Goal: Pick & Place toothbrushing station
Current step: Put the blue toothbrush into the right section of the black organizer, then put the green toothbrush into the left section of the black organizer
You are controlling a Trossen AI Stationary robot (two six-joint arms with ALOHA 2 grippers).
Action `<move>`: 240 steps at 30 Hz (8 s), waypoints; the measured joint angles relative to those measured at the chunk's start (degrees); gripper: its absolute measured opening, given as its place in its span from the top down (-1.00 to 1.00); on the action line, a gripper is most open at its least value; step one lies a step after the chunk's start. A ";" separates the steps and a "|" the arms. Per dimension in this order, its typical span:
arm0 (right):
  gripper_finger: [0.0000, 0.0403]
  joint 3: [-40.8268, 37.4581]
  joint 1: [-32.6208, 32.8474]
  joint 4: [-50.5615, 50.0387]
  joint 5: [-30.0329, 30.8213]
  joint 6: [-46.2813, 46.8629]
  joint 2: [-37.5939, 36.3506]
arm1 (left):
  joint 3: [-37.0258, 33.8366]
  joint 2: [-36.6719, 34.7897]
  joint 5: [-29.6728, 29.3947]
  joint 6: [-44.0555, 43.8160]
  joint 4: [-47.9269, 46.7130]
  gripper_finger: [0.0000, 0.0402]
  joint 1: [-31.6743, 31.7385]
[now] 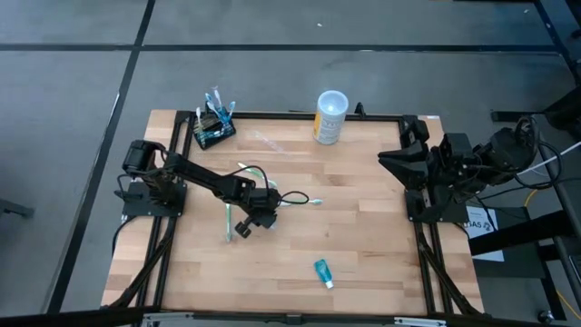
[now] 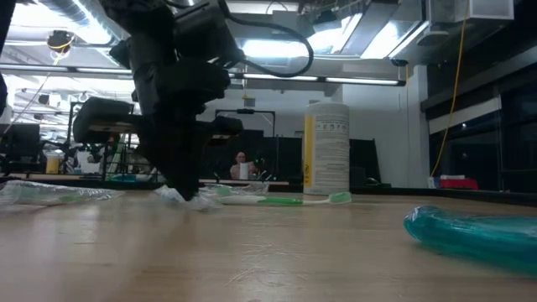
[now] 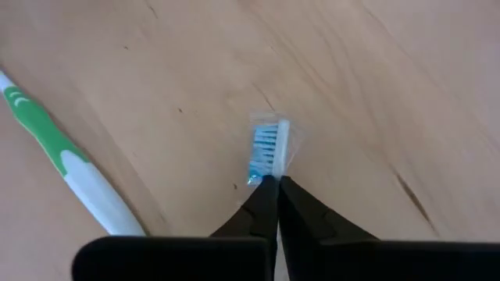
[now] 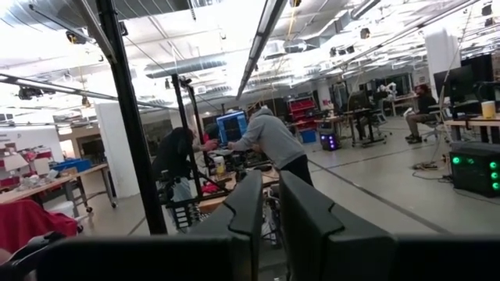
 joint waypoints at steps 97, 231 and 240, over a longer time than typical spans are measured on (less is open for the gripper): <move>0.76 0.00 0.63 -1.66 12.61 2.60 -0.17 | -30.62 -25.64 -57.93 -45.91 68.79 0.99 38.87; 0.76 0.02 2.51 -9.34 14.99 -1.70 -1.72 | -1.64 -26.07 -6.34 -30.25 -13.76 0.35 8.30; 0.76 0.00 2.50 -27.99 12.23 25.26 -1.15 | -1.64 -23.82 -11.71 -27.72 -12.01 0.36 7.10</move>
